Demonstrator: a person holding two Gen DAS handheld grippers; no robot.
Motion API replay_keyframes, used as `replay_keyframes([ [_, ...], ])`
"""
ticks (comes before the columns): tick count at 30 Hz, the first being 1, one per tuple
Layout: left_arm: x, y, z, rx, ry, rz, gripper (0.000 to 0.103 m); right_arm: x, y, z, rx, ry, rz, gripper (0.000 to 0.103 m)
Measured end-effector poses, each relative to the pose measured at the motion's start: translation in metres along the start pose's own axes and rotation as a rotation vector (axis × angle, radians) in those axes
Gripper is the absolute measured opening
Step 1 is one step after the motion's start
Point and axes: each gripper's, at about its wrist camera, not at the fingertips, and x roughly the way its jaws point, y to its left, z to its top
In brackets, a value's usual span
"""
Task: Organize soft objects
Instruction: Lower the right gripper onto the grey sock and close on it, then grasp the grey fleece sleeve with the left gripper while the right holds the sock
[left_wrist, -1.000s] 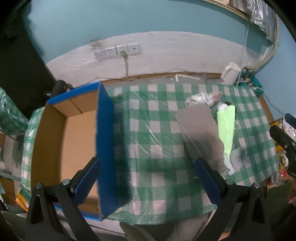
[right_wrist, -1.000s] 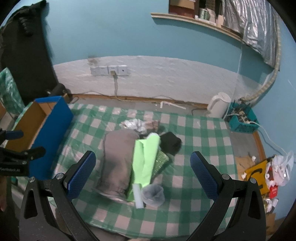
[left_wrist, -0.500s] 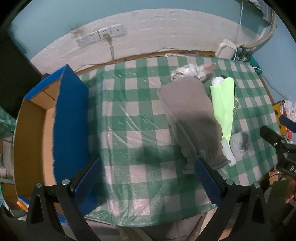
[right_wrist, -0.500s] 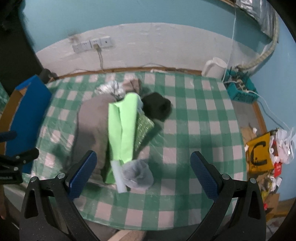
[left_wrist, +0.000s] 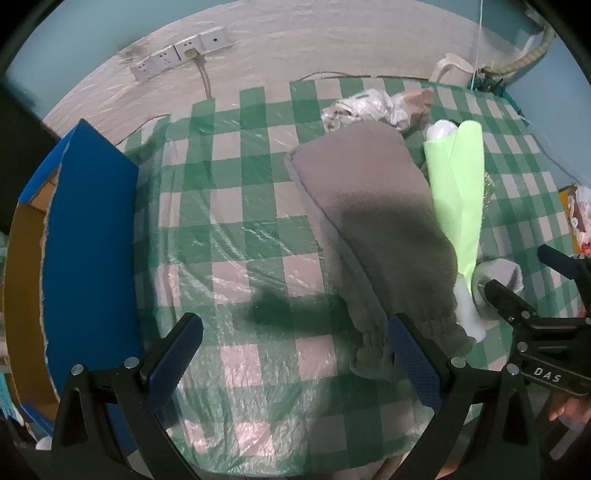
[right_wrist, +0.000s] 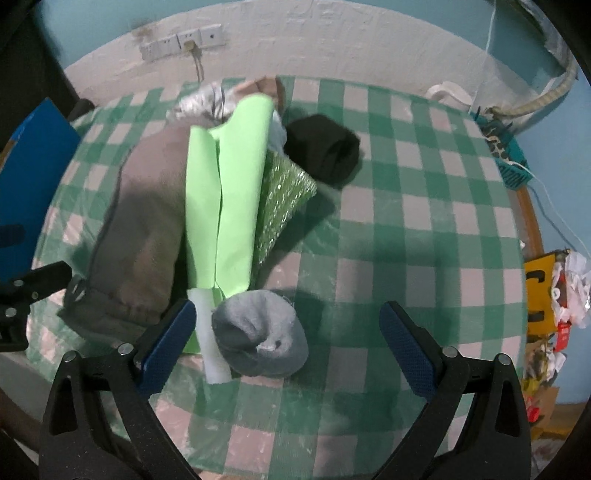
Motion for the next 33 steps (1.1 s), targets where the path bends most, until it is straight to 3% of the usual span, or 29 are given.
replay_keyframes([
  [7,0.014,-0.009,0.006,0.013,0.024,-0.005,0.101,0.019,0.003,-0.004,-0.023,0.049,0.034,0.078],
  [11,0.012,-0.014,0.014,-0.002,0.021,-0.03,0.101,0.021,0.007,-0.004,-0.047,0.051,0.055,0.049],
  [15,0.004,-0.019,0.021,-0.014,0.0,-0.062,0.101,0.018,0.005,-0.004,-0.05,0.054,0.066,0.035],
  [21,0.013,-0.037,0.036,-0.003,0.001,-0.062,0.101,0.014,0.0,-0.004,-0.039,0.036,0.056,0.034],
  [33,0.044,-0.059,0.046,0.058,0.062,0.011,0.101,0.015,-0.014,-0.008,-0.006,0.039,0.038,0.034],
])
